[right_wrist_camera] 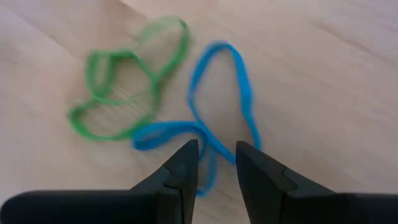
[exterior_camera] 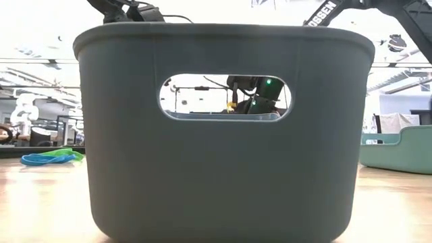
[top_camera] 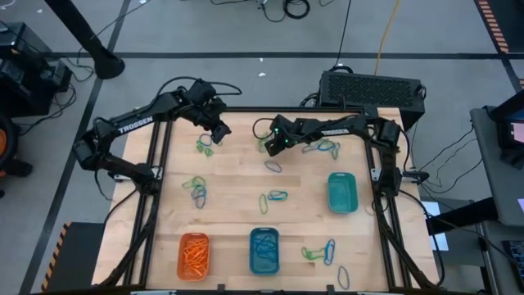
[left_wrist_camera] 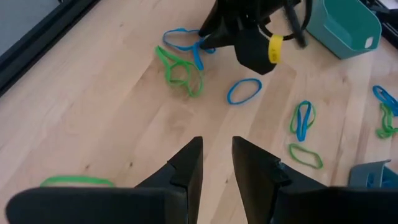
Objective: Sort rubber bands into baskets
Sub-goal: Put the blue rubber band into the blue bin
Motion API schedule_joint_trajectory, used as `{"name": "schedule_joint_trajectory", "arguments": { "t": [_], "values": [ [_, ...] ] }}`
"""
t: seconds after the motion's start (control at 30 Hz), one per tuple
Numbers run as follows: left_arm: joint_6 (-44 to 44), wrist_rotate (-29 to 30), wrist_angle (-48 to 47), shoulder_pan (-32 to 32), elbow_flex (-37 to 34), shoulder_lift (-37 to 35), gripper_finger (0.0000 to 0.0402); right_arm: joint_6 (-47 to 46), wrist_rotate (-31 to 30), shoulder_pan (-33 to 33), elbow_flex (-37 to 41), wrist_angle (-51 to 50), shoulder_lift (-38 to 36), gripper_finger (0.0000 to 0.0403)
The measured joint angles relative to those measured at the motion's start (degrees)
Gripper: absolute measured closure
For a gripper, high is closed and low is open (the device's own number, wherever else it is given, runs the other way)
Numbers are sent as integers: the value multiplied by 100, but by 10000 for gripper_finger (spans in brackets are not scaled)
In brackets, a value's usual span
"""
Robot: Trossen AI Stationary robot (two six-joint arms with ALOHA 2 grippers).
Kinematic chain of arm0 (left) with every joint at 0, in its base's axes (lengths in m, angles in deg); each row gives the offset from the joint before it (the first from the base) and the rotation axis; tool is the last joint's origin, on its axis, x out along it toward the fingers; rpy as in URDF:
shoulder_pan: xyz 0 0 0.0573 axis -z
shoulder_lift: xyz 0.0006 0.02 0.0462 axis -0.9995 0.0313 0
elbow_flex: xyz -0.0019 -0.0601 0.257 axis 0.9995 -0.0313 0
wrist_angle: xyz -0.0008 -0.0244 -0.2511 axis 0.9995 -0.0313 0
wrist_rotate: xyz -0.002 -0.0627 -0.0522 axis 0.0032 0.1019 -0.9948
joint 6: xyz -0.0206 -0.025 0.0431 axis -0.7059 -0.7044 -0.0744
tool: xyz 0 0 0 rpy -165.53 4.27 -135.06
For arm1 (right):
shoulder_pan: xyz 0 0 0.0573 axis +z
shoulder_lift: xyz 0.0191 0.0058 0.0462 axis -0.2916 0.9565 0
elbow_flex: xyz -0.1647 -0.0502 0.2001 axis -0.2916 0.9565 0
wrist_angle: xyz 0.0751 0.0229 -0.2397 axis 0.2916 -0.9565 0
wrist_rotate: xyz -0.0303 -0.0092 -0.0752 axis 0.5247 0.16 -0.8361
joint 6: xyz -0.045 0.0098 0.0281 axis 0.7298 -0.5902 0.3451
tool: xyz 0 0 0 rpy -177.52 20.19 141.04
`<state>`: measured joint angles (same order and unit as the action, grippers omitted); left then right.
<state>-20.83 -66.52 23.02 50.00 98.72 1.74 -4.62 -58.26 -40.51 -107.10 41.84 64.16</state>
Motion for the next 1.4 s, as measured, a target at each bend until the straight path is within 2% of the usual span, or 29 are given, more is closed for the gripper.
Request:
{"name": "schedule_joint_trajectory", "arguments": {
  "t": [0.17, 0.4, 0.53, 0.67, 0.8, 0.9, 1.07, 1.23, 1.4],
  "values": [
    [-28, -3, 46, -1, 0, 0, 309, -92, -32, 3, 9, -173, 6, 312],
    [-26, -6, 61, -1, 0, 0, 309, 159, 11, 163, 9, -142, 6, 395],
    [13, -7, 61, -1, 0, 0, 309, 164, 7, 274, 11, 16, -163, 400],
    [224, -56, 62, -1, 0, 0, 309, 71, -3, 313, 9, 79, -638, 402],
    [506, -669, 146, -1, 0, 8, 309, 63, 93, 409, 9, 18, -1238, 402],
    [326, -1211, 401, 8, 4, 125, 309, 161, 189, 565, 9, 8, -1707, 402],
    [-1095, -1872, 1012, 56, 9, 653, 309, 186, 230, 886, 9, 98, -2308, 403],
    [-1847, -3022, 2057, 334, 9, 1187, 309, 11, 120, 1179, 7, 89, -2501, 403],
    [-2484, -3517, 3157, 568, 9, 1428, 309, -219, 111, 1511, 7, -43, -2501, 403]
  ]
}}
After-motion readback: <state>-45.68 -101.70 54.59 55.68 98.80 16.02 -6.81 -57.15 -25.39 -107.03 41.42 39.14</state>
